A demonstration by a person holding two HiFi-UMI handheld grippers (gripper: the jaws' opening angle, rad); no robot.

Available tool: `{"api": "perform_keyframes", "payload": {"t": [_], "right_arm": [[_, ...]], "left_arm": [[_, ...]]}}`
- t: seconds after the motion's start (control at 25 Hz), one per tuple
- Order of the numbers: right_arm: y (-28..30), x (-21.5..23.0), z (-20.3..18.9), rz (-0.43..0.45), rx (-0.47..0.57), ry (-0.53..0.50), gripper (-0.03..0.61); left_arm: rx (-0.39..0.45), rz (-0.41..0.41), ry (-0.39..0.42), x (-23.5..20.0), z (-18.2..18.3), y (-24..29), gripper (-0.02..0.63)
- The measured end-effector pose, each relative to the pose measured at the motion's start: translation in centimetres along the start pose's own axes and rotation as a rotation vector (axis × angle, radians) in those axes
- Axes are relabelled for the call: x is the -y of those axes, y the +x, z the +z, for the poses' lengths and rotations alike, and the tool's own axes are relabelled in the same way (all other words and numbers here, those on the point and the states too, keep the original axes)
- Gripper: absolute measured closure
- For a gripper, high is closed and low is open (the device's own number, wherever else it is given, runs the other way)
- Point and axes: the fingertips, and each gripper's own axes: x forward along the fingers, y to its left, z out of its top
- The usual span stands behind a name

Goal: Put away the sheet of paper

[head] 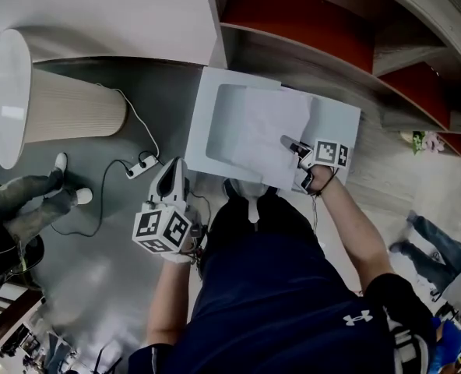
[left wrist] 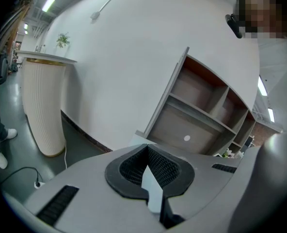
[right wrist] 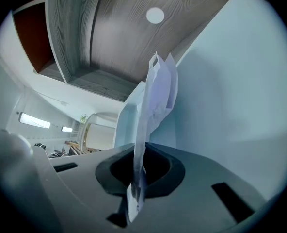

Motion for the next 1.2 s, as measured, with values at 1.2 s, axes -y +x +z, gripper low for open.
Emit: {"api": "perform_keyframes", "payload": {"t": [1.2], "right_arm": [[12.3, -4.8, -1.4, 0.018, -0.106, -0.030, 0.563]], "left_arm": [[0.021, 0.089, -0.044, -6.5, 1.7, -3.1, 0.598]]}}
